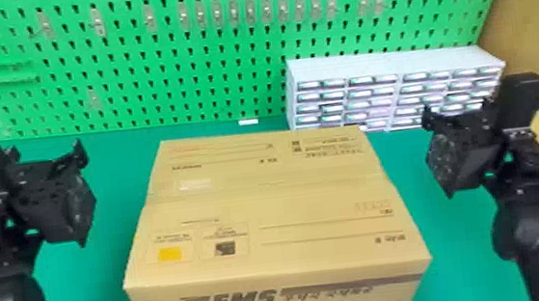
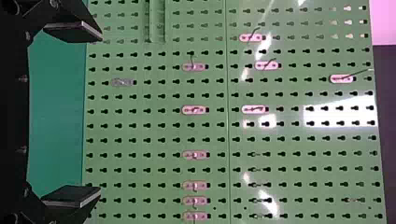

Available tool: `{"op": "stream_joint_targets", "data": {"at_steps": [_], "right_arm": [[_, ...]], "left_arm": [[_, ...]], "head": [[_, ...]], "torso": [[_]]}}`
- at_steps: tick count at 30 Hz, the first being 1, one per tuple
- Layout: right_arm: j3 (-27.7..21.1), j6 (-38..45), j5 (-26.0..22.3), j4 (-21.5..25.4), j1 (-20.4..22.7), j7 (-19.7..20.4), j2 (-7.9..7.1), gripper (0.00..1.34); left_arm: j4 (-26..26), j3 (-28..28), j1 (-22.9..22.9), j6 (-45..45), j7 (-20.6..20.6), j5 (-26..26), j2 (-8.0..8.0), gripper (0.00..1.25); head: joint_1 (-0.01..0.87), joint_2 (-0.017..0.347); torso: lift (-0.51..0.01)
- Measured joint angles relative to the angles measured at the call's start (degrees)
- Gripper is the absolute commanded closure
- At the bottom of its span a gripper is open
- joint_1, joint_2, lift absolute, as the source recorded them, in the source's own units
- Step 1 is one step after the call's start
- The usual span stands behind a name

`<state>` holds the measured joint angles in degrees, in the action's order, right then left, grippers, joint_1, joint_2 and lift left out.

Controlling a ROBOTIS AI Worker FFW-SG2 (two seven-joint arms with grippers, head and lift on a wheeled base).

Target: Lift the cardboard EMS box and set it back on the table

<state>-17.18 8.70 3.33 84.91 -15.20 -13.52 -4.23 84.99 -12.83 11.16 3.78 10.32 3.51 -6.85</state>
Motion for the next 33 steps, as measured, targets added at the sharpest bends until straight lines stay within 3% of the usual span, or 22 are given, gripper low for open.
{"op": "stream_joint_targets", "data": {"at_steps": [33], "right_arm": [[-0.1, -0.4, 0.2, 0.0, 0.2, 0.0, 0.19, 0.07]], "left_arm": [[0.0, 0.1, 0.0, 0.0, 0.0, 0.0, 0.0, 0.13]], "head": [[0.678, -0.017]], "torso": [[-0.031]]}}
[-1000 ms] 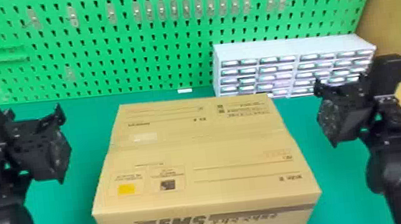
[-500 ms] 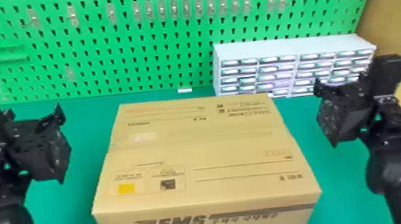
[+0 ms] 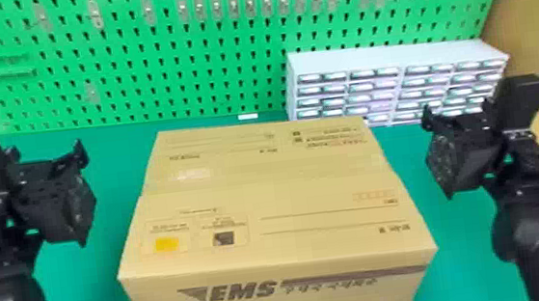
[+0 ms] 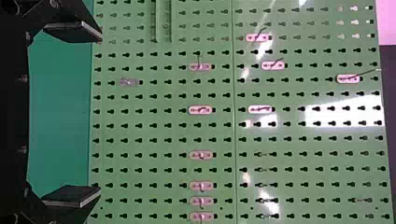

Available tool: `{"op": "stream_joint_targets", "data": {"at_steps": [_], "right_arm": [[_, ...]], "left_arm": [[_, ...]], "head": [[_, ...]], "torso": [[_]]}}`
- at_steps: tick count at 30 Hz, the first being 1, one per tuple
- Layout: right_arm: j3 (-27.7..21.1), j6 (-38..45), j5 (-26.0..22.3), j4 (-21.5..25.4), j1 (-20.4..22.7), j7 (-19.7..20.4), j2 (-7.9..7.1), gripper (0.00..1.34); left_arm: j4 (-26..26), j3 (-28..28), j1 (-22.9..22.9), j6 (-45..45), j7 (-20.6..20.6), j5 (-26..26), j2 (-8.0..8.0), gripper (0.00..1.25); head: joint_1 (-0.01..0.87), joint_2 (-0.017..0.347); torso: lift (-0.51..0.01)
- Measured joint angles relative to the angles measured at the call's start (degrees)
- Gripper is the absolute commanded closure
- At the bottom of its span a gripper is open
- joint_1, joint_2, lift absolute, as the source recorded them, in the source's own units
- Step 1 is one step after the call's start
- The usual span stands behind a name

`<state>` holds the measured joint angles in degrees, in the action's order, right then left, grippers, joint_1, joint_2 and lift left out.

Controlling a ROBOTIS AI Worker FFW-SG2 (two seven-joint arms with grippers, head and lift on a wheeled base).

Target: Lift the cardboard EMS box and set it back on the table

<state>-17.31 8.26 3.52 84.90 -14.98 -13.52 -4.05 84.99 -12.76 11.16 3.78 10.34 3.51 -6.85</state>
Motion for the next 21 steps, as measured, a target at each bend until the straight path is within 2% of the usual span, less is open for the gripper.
{"op": "stream_joint_targets", "data": {"at_steps": [21], "right_arm": [[0.0, 0.0, 0.0, 0.0, 0.0, 0.0, 0.0, 0.06]], "left_arm": [[0.0, 0.1, 0.0, 0.0, 0.0, -0.1, 0.0, 0.13]], "head": [[0.678, -0.017]], "torso": [[-0.059]]}}
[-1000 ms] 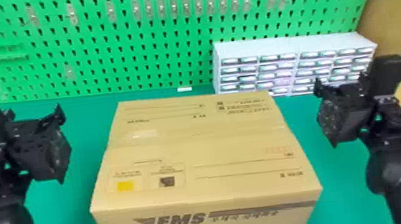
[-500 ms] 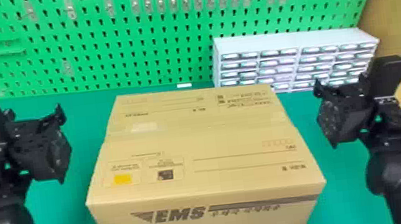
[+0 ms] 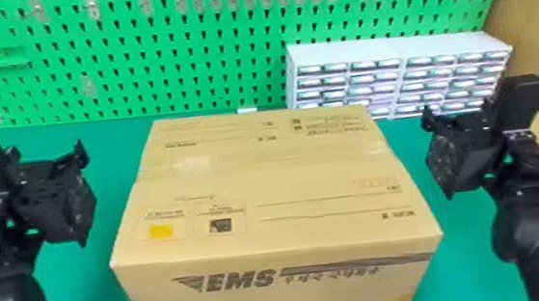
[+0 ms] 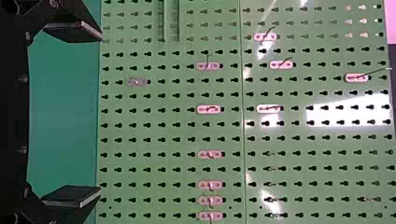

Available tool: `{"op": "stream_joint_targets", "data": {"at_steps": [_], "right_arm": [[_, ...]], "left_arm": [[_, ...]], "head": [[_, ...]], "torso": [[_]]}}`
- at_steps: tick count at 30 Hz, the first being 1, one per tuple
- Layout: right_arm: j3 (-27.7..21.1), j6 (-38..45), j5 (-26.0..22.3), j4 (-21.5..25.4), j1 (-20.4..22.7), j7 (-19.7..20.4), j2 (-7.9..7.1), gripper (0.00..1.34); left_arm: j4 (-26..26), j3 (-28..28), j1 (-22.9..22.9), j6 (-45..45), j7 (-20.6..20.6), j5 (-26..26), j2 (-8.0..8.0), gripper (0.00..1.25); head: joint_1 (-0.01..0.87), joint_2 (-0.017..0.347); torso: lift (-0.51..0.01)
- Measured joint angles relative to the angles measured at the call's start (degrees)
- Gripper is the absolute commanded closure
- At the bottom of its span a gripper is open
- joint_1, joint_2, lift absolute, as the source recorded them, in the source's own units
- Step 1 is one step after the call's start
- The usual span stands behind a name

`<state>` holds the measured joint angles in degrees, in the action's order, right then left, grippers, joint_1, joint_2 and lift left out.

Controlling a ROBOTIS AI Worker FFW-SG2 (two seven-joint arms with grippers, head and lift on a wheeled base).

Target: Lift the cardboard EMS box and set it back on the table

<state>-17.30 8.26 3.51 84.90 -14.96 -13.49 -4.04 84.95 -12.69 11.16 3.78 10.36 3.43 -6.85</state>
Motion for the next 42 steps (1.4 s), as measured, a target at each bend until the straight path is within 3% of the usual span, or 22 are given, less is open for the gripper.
{"op": "stream_joint_targets", "data": {"at_steps": [42], "right_arm": [[0.6, 0.0, 0.0, 0.0, -0.2, 0.0, -0.18, 0.06]], "left_arm": [[0.0, 0.0, 0.0, 0.0, 0.0, 0.0, 0.0, 0.13]], "head": [[0.678, -0.017]], "torso": [[-0.091]]}}
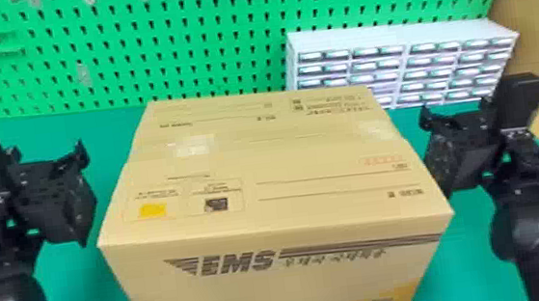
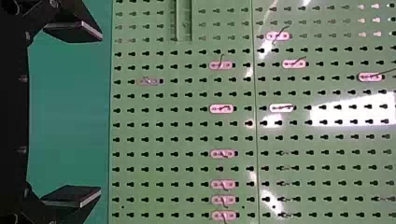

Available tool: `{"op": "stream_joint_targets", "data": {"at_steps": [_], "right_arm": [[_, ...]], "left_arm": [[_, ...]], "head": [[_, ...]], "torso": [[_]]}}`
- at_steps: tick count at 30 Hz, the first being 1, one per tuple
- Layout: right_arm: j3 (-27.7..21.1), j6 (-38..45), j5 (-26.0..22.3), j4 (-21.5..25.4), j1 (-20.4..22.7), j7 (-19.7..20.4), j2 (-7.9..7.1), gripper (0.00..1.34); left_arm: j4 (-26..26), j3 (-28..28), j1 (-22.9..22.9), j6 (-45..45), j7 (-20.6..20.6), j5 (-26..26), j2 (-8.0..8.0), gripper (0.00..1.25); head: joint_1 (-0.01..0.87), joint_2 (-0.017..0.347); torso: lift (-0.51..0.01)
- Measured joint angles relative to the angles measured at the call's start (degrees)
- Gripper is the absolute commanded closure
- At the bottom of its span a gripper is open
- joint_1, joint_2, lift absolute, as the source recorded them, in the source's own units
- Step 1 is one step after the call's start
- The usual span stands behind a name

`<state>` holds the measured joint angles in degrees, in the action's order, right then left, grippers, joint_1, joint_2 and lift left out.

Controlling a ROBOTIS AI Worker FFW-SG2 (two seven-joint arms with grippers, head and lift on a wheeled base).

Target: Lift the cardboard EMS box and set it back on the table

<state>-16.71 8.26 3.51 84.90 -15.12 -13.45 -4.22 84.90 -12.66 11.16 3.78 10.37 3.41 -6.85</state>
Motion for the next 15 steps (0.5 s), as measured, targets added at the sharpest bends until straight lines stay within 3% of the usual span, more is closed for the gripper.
{"op": "stream_joint_targets", "data": {"at_steps": [15], "right_arm": [[0.0, 0.0, 0.0, 0.0, 0.0, 0.0, 0.09, 0.06]], "left_arm": [[0.0, 0.0, -0.1, 0.0, 0.0, 0.0, 0.0, 0.13]], "head": [[0.678, -0.017]], "torso": [[-0.091]]}}
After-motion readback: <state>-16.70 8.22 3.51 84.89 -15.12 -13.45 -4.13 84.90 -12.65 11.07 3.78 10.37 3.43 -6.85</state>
